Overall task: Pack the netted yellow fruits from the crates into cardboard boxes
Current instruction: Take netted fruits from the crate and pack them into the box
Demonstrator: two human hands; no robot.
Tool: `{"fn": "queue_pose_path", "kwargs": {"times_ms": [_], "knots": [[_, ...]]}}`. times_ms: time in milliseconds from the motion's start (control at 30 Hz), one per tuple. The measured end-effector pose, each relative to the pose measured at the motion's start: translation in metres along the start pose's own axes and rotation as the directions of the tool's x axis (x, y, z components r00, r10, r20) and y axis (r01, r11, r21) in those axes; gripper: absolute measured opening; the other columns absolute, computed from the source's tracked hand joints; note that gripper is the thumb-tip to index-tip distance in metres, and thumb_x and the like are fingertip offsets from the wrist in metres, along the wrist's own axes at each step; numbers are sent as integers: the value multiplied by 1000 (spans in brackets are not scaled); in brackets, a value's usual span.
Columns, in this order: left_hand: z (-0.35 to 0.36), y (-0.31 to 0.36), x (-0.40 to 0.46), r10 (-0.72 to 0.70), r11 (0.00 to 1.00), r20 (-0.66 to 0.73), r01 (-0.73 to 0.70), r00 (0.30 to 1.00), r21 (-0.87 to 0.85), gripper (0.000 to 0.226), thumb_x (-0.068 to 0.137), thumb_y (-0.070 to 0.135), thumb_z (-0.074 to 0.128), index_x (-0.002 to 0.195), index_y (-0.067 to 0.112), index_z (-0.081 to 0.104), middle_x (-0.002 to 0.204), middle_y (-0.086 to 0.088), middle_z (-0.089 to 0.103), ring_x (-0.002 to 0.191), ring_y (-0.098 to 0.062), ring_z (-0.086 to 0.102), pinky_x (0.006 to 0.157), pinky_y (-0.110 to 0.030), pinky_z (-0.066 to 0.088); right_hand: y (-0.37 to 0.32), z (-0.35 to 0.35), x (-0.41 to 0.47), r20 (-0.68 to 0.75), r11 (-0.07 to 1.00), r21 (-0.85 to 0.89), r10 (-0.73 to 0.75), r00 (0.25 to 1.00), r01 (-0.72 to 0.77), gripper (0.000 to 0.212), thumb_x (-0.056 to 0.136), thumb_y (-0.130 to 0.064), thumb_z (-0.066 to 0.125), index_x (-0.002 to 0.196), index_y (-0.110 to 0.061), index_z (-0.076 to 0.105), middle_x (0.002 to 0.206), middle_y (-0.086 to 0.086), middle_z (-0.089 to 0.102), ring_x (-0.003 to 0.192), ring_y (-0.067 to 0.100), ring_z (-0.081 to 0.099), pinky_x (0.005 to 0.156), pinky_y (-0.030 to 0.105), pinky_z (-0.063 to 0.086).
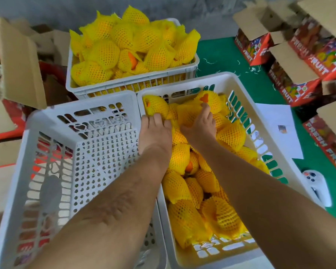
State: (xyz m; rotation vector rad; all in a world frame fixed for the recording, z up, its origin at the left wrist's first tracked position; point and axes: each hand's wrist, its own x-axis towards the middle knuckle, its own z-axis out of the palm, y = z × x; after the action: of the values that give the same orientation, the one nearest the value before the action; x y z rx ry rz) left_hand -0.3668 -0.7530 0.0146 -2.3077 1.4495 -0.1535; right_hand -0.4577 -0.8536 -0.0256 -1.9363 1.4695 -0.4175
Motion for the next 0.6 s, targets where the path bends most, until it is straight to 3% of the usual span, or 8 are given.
{"fn": "queue_pose_path", "kwargs": {"times_ms": [67, 200, 300, 367, 433, 533, 567, 600], "knots": [[0, 0, 0, 14, 1000, -1, -14, 1000, -15, 64, 87, 26, 66, 142, 23, 33, 133, -12, 48, 131, -33, 42, 120, -50, 14, 1, -5, 0, -19, 1000, -4, 24, 1000, -24, 111, 75, -44, 82, 159, -23, 11, 151, 6, 35, 136, 36, 36, 110, 51, 35], [3, -3, 0, 28, 994, -32, -32, 999, -106, 75, 81, 49, 75, 140, 21, 38, 135, -8, 54, 131, -31, 45, 118, -47, 16, 5, -10, -19, -76, 999, 27, -43, 996, 46, 101, 73, -48, 80, 154, -23, 26, 139, 3, 34, 128, 34, 38, 102, 48, 43], [0, -9, -9, 27, 921, -140, -79, 990, -381, 85, 75, 56, 78, 143, 21, 42, 135, -10, 40, 121, -35, 48, 110, -43, 34, 9, -21, -41, -105, 947, 296, -97, 990, 124, 94, 75, -36, 78, 153, -29, 25, 126, -9, 26, 115, 22, 40, 77, 21, 49], [-3, -18, -22, -1, 745, -235, -156, 972, -648, 89, 74, 46, 83, 147, 25, 39, 137, -10, 34, 118, -39, 51, 100, -45, 46, 6, -32, -57, -69, 887, 449, -83, 994, 105, 92, 72, -36, 74, 151, -34, 28, 131, -7, 32, 113, 21, 45, 72, 22, 51], [-7, -28, -40, -17, 503, -283, -236, 959, -831, 94, 75, 35, 86, 151, 28, 33, 139, -6, 27, 123, -31, 48, 102, -39, 49, 0, -41, -72, 38, 781, 622, -102, 994, 56, 82, 72, -35, 73, 145, -36, 37, 134, 3, 50, 115, 28, 59, 79, 40, 61], [-14, -45, -74, -140, 117, -215, -199, 967, -973, 98, 76, 24, 82, 152, 35, 22, 130, 7, 21, 120, 16, 30, 90, -6, 45, -17, -45, -99, 125, 600, 799, -203, 971, 23, 47, 87, -32, 72, 131, -37, 55, 112, -3, 74, 102, 18, 73, 76, 29, 61], [-18, -51, -86, -188, -9, -147, -151, 971, -988, 94, 74, 25, 77, 150, 39, 22, 128, 7, 23, 120, 24, 24, 88, -8, 48, -26, -43, -107, 108, 588, 807, -219, 970, 43, 33, 92, -32, 69, 123, -34, 61, 106, -3, 75, 98, 17, 74, 74, 27, 60], [-21, -58, -98, -215, -180, -62, -102, 975, -978, 88, 73, 26, 71, 146, 44, 25, 132, 5, 26, 128, 19, 25, 92, -16, 52, -36, -40, -117, 87, 583, 810, -232, 969, 66, 20, 93, -32, 68, 113, -31, 65, 101, -2, 76, 94, 17, 74, 73, 28, 59]]}}
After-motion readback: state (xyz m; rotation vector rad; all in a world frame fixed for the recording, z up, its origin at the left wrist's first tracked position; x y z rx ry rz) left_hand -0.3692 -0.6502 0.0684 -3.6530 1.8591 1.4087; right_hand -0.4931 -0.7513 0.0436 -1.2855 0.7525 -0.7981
